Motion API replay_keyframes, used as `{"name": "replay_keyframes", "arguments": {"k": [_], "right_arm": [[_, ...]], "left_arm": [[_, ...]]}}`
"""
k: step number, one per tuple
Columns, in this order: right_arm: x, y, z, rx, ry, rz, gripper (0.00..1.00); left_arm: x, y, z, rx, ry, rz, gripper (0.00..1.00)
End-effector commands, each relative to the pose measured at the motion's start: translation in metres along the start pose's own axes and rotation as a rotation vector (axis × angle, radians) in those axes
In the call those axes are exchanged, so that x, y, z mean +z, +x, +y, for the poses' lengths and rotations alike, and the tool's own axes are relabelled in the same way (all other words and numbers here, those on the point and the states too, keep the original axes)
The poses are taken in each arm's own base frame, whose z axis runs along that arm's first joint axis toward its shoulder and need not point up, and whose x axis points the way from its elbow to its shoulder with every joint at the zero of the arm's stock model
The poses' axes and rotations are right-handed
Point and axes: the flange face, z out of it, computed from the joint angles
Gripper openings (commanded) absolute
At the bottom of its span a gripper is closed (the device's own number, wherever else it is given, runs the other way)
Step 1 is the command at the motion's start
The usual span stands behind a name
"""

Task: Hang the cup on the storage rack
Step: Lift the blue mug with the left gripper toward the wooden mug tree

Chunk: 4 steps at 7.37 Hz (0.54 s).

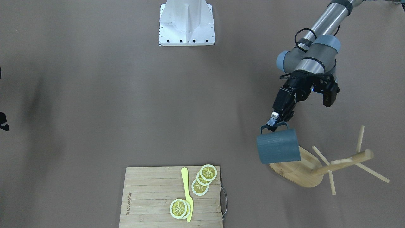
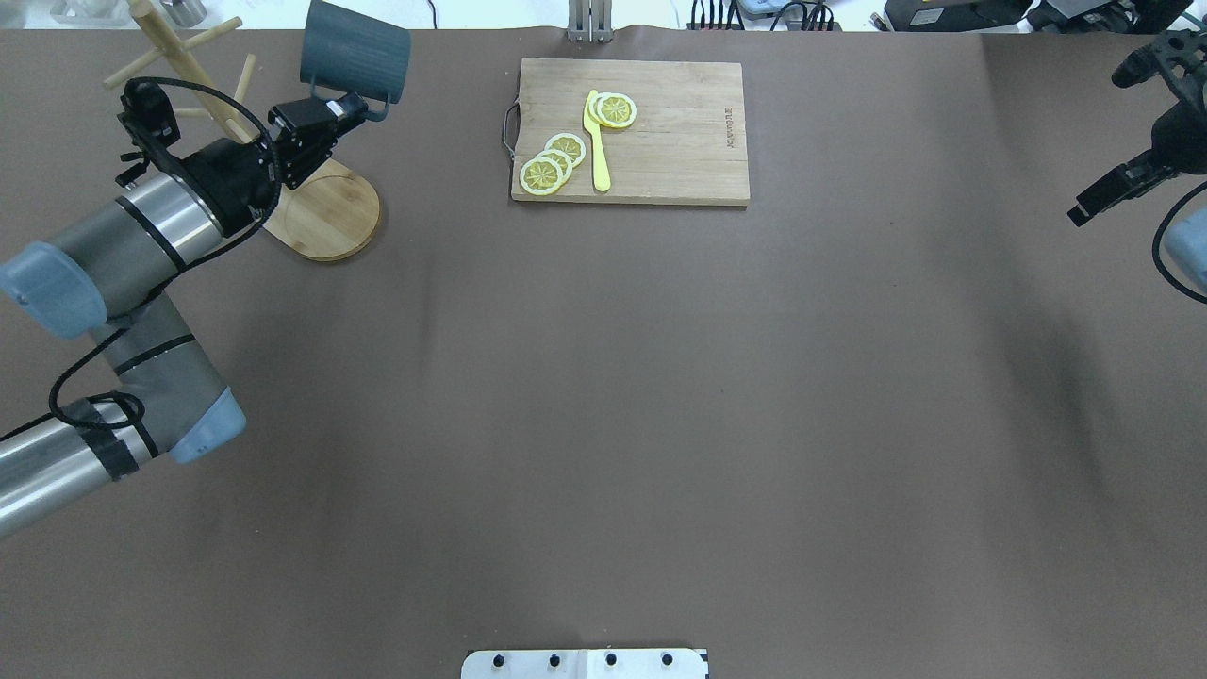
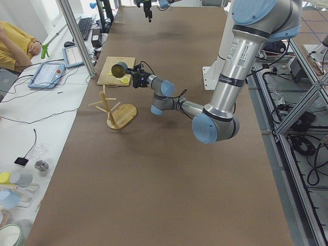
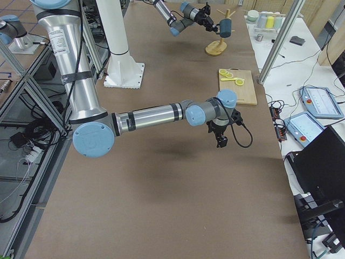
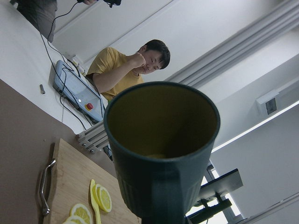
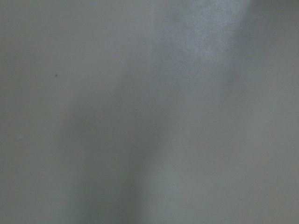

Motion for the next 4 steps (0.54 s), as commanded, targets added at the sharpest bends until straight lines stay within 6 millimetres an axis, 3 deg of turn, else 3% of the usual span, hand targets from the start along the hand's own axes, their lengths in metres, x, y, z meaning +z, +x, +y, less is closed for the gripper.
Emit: {"name": "replay_keyframes", "arguments": {"k": [1,2,4], "right_arm": [[0.002,0.002,0.0,-0.004,0.005,0.002,1.0],[0.003,0.003,0.0,-0.007,0.008,0.003,1.0],[0.003,0.003,0.0,-0.006,0.009,0.005,1.0]], "left_arm": [[0.013,0.017,-0.024,-0.301,0.008,0.023,0.0],[0.013,0.025,-0.043,-0.424,0.03,0.045,0.0],[0.012,0.021,-0.05,-0.513,0.039,0.045,0.0]]}}
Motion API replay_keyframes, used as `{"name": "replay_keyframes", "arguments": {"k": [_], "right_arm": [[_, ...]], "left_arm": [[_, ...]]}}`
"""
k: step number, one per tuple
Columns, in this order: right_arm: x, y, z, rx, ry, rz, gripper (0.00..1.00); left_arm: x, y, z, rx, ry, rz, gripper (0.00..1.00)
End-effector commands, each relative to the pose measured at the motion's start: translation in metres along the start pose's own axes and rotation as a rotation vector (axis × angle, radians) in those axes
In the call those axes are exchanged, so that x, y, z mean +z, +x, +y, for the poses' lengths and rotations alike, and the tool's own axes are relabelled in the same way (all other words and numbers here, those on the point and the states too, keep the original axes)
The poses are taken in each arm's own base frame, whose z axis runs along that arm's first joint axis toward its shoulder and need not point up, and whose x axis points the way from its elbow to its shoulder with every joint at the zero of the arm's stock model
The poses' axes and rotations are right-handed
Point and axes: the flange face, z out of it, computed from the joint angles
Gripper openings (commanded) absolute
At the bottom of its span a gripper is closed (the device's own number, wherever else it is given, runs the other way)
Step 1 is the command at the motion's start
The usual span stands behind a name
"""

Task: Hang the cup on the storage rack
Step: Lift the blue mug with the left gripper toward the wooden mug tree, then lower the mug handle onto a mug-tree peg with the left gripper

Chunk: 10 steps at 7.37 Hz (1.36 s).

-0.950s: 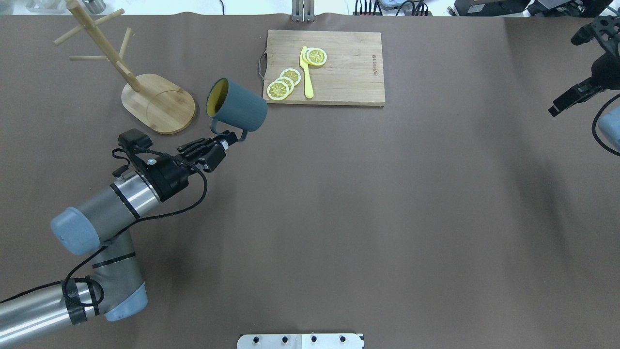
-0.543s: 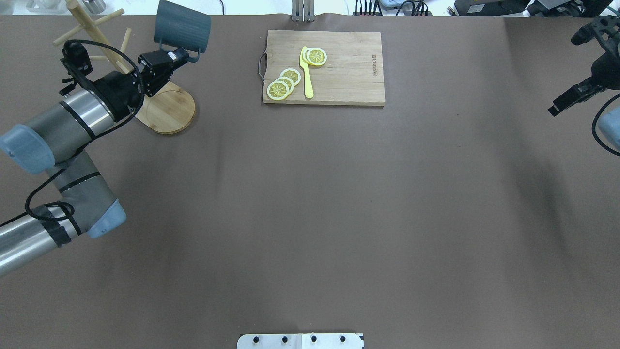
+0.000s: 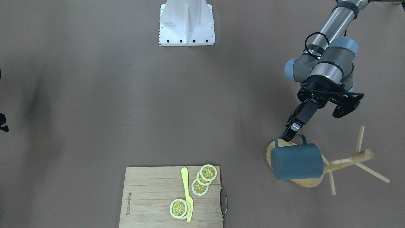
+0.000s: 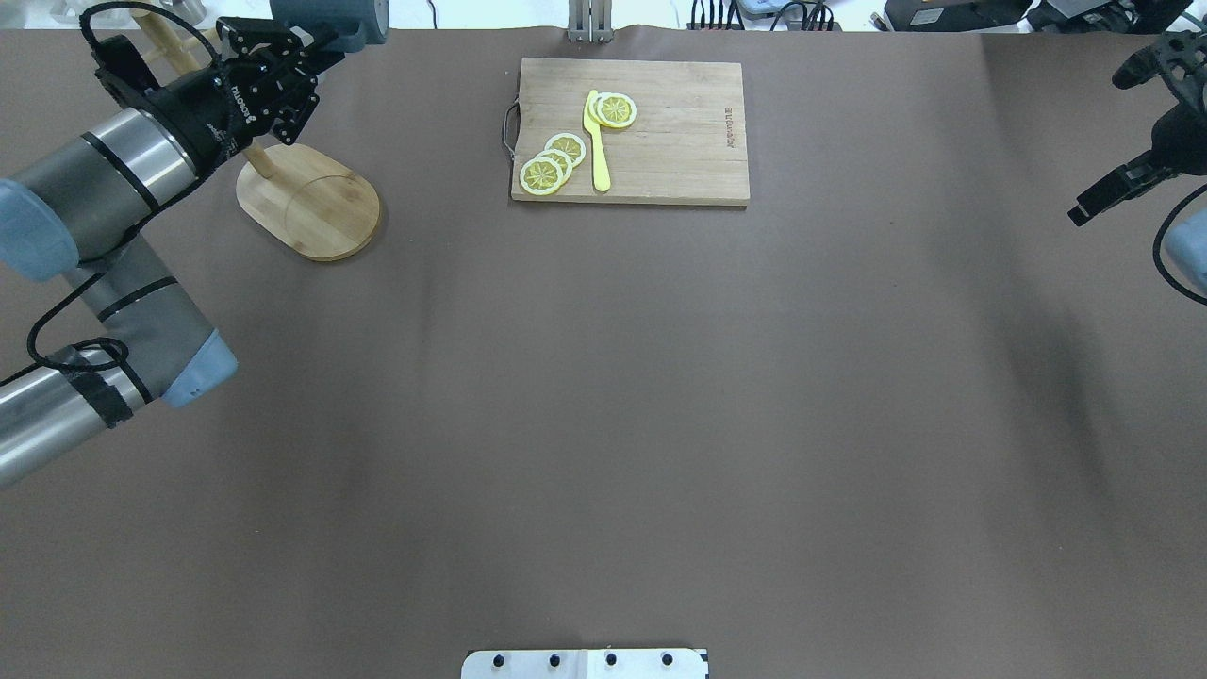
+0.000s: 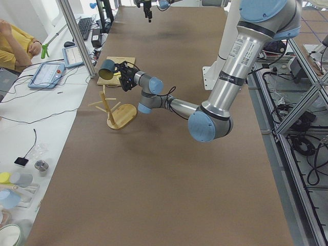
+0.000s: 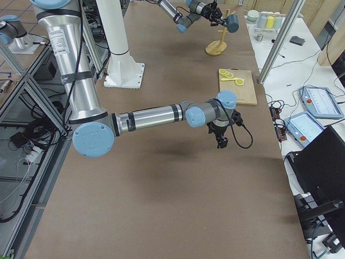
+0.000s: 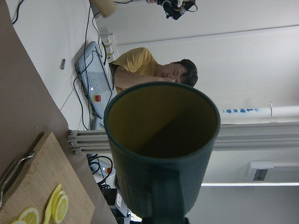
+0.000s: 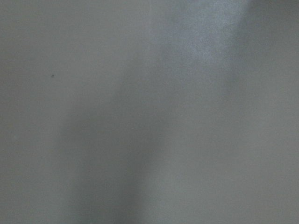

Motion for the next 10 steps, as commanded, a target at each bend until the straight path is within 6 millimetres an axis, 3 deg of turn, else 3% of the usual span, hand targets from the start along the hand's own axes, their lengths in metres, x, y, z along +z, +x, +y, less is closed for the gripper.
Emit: {"name": "replay_keyframes", "arguments": {"k": [1,4,6,8,10], "right_arm": [[0.001,0.0,-0.001,-0.001,0.0,0.0,1.0],[0.001,-0.001,-0.002,-0.004,0.0,0.001,1.0],[0.0,-0.001,-0.001,-0.002,0.002,0.0,1.0],[-0.001,-0.003,-0.003,-0.005,0.004,0.001,1.0],[-0.001,-0.004,-0.003,-0.002,0.006,0.0,1.0]], "left_arm": [[0.0,-0.005,-0.015,-0.157,0.022,-0.006,0.0],[-0.011,-0.001,-0.032,-0.433,0.012,0.033,0.0],[-0.016,-0.003,-0.036,-0.48,0.011,0.034,0.0],[-0.046,-0.019,-0.051,-0.534,-0.012,0.048,0.0],[-0.049,-0.022,-0.053,-0.544,-0.008,0.043,0.0]]}}
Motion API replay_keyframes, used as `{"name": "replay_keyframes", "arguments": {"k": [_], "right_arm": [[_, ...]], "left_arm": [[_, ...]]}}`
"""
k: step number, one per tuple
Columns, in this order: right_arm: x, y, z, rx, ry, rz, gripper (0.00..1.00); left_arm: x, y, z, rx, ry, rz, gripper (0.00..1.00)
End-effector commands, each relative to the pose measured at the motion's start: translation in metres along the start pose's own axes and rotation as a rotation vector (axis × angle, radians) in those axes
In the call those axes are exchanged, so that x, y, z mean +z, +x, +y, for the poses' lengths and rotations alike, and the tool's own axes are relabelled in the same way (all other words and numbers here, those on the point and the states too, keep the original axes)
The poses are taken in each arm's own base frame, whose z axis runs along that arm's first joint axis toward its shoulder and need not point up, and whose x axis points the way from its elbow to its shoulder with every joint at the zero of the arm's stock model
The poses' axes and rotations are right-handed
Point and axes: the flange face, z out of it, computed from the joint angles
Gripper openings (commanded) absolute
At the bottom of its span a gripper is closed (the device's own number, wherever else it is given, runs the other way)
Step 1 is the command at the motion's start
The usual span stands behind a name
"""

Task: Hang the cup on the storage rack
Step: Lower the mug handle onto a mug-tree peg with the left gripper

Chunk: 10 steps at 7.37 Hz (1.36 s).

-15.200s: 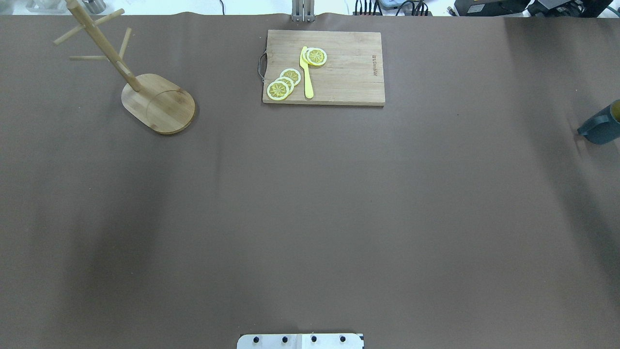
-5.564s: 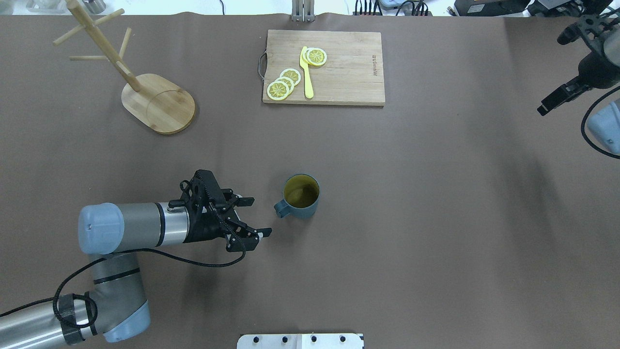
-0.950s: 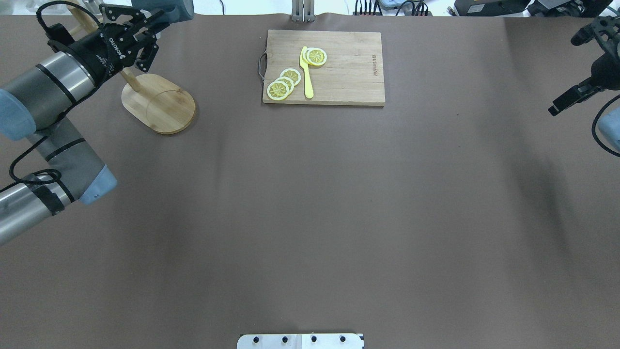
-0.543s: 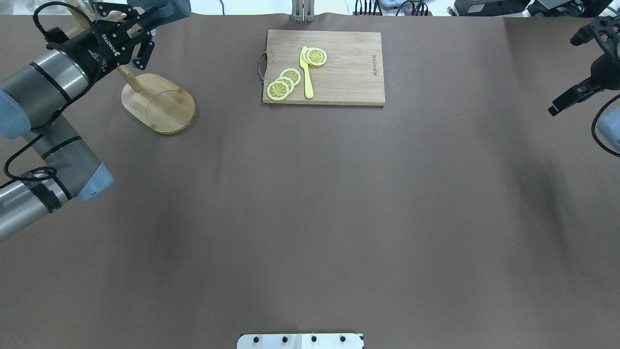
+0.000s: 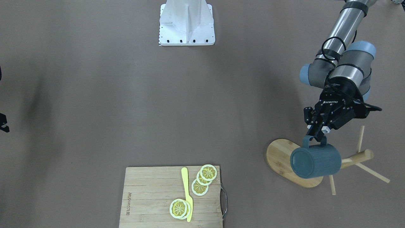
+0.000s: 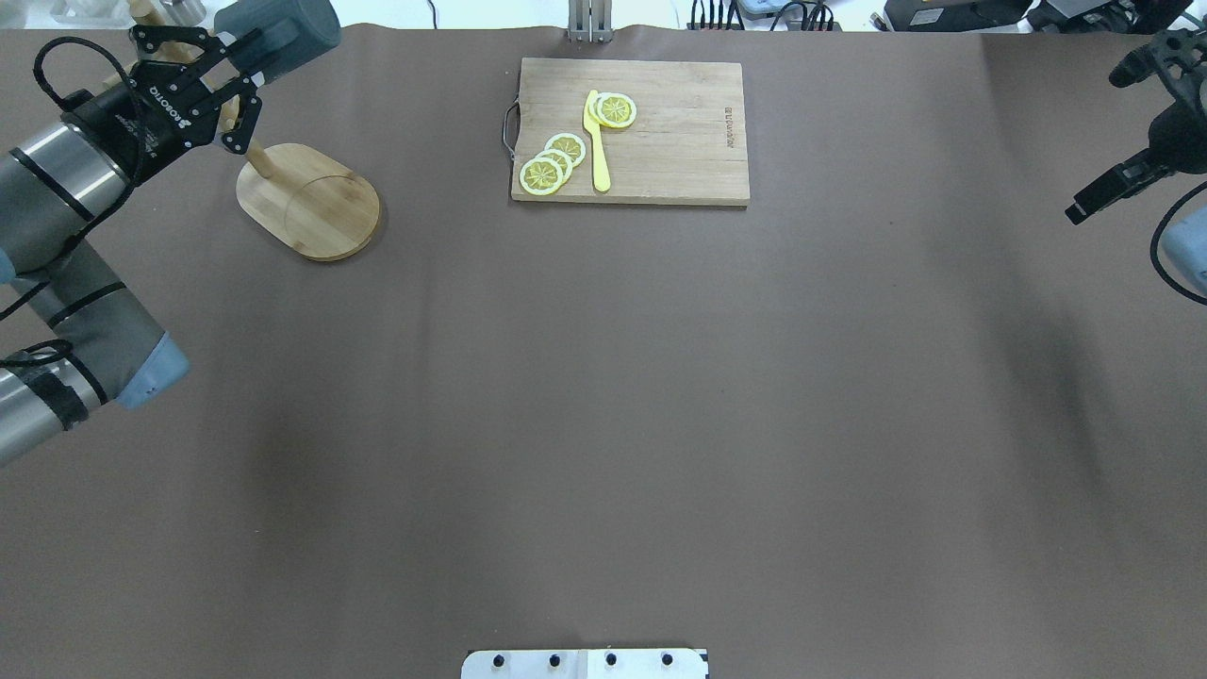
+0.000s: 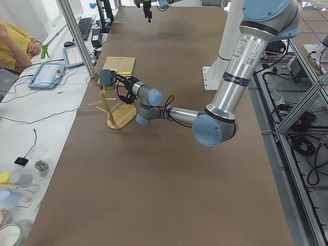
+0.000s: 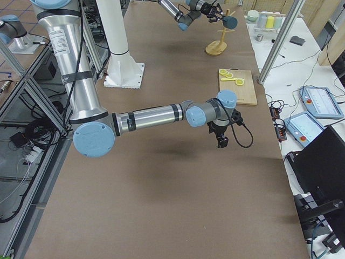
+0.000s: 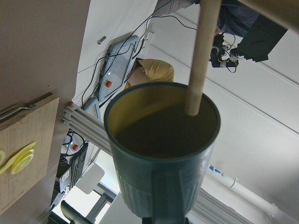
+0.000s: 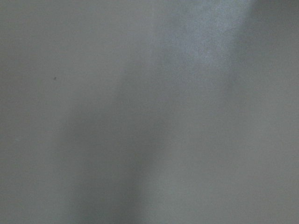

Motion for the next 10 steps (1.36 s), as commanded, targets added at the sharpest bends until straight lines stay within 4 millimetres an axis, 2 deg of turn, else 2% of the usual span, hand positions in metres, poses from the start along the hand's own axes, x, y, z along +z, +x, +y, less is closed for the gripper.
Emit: {"name": "replay_keyframes", "arguments": {"k": [1,5,7,8,9,10], "right_arm": [[-0.001,-0.001,-0.001,0.004,0.003,-0.001,1.0],[0.007,-0.001,-0.001,-0.009,0.005,-0.001,1.0],[0.008,-0.003,-0.001,-0.011,0.003,0.0,1.0],[0.009,-0.003,-0.001,-0.013,0.002,-0.001,1.0],[0.009,-0.004,-0.001,-0.014,0.001,-0.002,1.0],[0.009,-0.004,-0.001,-0.014,0.001,-0.002,1.0]], "left_arm": [[-0.005,0.0,-0.005,-0.008,0.004,0.001,0.0],[-0.013,0.016,-0.033,0.013,0.035,-0.018,0.0],[-0.027,0.011,-0.053,0.014,0.03,-0.018,0.0],[-0.028,0.01,-0.054,0.018,0.03,-0.019,0.23],[-0.028,0.01,-0.053,0.021,0.027,-0.017,0.98],[-0.027,0.011,-0.051,0.022,0.022,-0.017,0.98]]}}
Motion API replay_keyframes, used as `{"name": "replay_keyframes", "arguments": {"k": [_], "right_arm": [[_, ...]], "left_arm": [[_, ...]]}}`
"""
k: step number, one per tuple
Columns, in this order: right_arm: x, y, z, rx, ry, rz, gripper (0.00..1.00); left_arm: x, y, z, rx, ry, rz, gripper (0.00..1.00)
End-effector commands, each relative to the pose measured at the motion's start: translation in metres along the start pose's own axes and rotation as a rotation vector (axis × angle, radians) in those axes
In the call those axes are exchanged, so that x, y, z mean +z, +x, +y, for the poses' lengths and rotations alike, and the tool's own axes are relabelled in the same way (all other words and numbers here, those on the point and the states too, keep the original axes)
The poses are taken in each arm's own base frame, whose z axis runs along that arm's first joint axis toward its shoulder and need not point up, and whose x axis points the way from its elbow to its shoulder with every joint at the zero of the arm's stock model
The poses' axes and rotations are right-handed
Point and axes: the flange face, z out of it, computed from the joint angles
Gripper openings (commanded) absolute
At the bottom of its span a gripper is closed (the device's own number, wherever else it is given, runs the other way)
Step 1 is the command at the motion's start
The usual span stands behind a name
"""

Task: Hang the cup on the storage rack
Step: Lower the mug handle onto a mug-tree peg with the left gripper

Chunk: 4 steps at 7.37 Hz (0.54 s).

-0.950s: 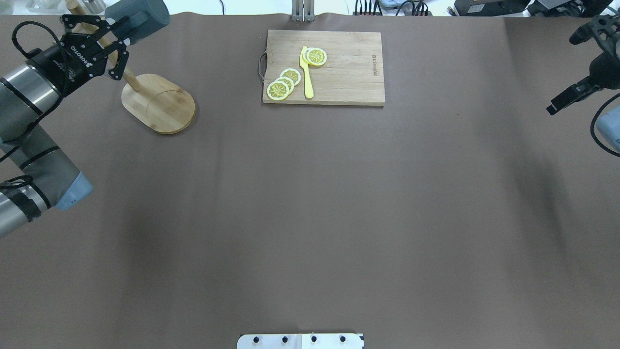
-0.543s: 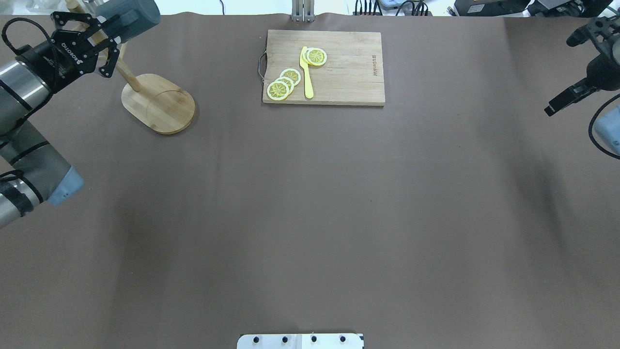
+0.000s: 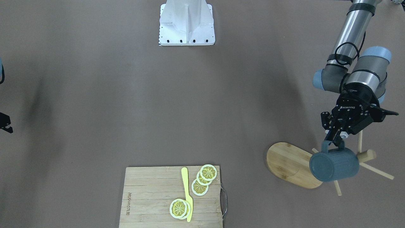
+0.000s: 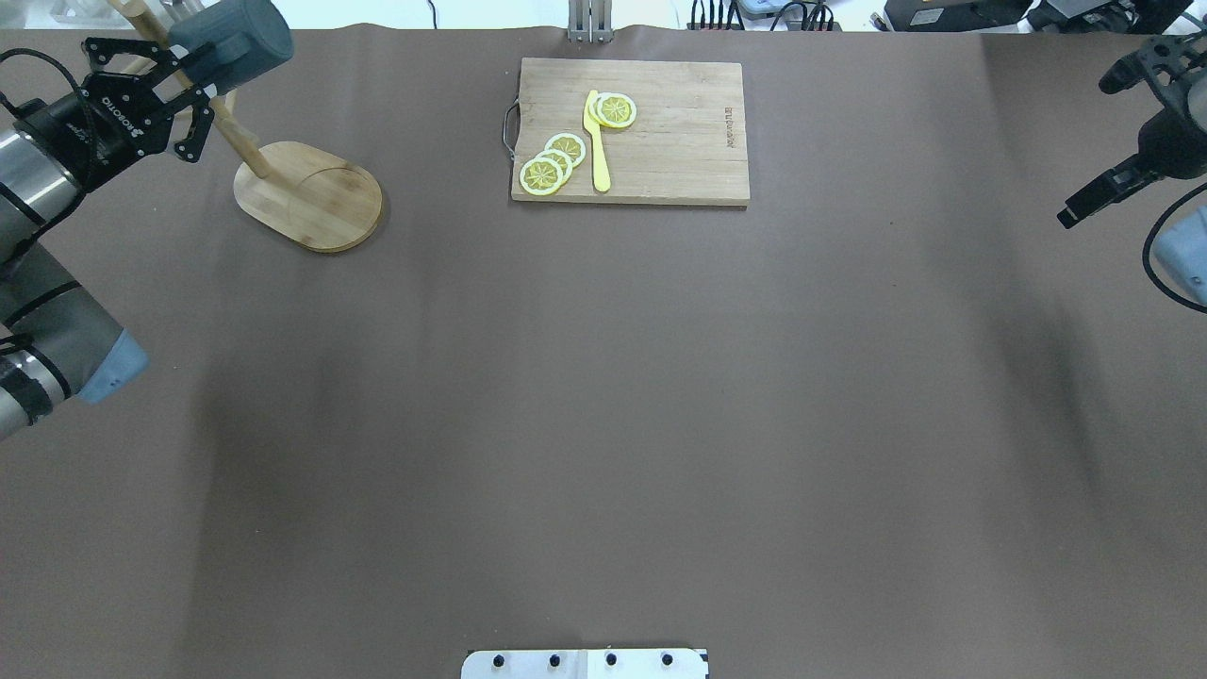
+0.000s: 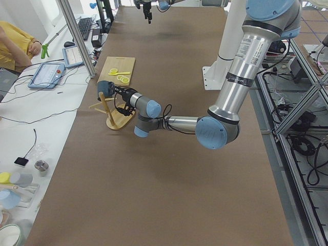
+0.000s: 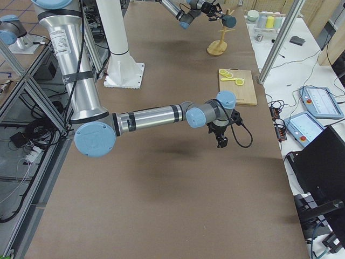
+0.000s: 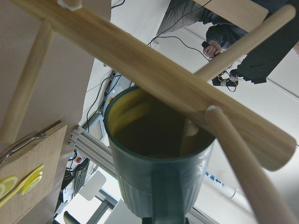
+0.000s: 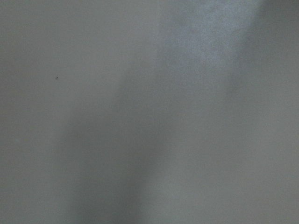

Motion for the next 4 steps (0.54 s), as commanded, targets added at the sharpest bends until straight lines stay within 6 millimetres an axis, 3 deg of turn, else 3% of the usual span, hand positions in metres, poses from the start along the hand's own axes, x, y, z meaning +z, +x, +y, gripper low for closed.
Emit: {"name": "replay_keyframes", "arguments": {"k": [1,3,4], "right_arm": [[0.0,0.0,0.0,-0.001,-0.001,0.0,1.0],[0.002,-0.001,0.0,-0.002,-0.004,0.0,1.0],[0.002,-0.001,0.0,-0.002,-0.004,0.0,1.0]], "left_arm": [[0.001,0.004,0.011,0.002,-0.026,0.006,0.98],[-0.04,0.008,0.011,0.034,-0.038,-0.021,0.98],[-0.071,0.011,0.012,0.097,-0.036,-0.021,0.98]]}}
